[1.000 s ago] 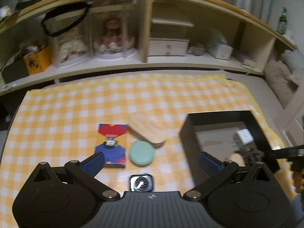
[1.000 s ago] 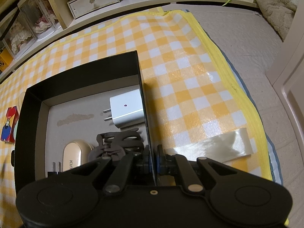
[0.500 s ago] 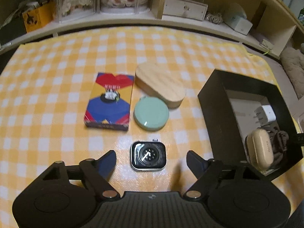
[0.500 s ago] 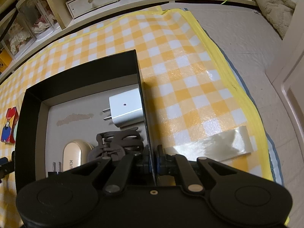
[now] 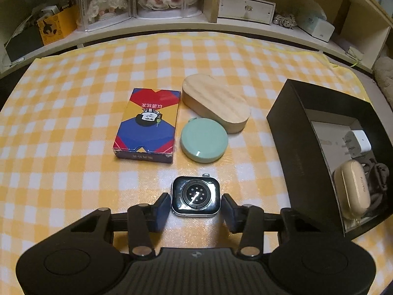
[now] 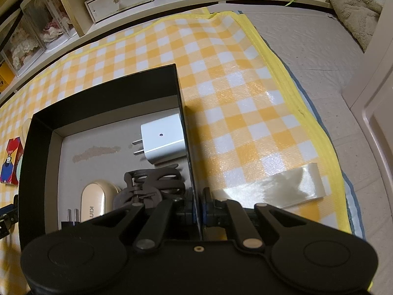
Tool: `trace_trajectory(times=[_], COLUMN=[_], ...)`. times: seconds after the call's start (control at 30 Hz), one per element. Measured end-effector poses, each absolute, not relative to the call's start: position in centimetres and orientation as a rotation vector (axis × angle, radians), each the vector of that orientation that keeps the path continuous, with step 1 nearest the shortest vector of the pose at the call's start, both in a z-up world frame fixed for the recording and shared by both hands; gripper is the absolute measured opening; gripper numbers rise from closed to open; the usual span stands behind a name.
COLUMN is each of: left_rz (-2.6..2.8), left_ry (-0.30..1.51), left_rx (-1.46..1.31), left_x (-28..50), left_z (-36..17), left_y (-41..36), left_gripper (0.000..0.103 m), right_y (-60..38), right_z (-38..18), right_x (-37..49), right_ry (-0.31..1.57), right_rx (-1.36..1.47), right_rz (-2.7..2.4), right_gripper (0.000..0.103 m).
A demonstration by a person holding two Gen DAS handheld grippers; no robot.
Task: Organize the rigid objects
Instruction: 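Lower the left gripper onto the black smartwatch and close, then carry the smartwatch with the left gripper into the box and release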
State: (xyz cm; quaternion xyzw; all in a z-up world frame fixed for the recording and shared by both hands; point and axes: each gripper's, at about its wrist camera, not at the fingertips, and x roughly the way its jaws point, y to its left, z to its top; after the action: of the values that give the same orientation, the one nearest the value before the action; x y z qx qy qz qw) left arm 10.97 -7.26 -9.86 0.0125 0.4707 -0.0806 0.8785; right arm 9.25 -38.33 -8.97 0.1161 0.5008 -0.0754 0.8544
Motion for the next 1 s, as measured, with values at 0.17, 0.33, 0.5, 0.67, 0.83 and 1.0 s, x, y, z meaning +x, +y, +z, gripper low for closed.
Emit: trace_trajectory(times=[0.17, 0.33, 0.5, 0.67, 0.83, 1.0], left_rz=[-0.189, -0.211, -0.221, -0.249, -0.292, -0.328], left_ry=[0.985, 0.984, 0.978, 0.942, 0.908, 0.874], left_rx=[0.020, 0.010, -0.022, -0.044, -0.057, -0.068], left_x=[10.6, 10.3, 10.0, 9.6, 8.8, 8.4], left_z=[-9.8, -9.7, -9.2, -7.7, -6.4, -5.1], left_y=[-7.2, -7.2, -6.6, -6.6, -6.8, -7.4], left_gripper=[0.046, 0.046, 0.046, 0.046, 0.046, 0.046], right_y=[-38.3, -38.3, -38.3, -38.4, -38.4, -38.4], right_z=[-9.0, -9.0, -9.0, -9.0, -9.0, -8.9], right_x=[9.2, 9.2, 9.2, 9.2, 9.2, 9.2], right_ry=[1.053, 1.053, 1.054, 1.054, 1.053, 1.052], right_rx=[0.245, 0.244, 0.237, 0.238, 0.239, 0.238], right_rz=[-0.158, -0.159, -0.160, -0.159, -0.158, -0.157], right_gripper=[0.005, 0.005, 0.005, 0.005, 0.005, 0.005])
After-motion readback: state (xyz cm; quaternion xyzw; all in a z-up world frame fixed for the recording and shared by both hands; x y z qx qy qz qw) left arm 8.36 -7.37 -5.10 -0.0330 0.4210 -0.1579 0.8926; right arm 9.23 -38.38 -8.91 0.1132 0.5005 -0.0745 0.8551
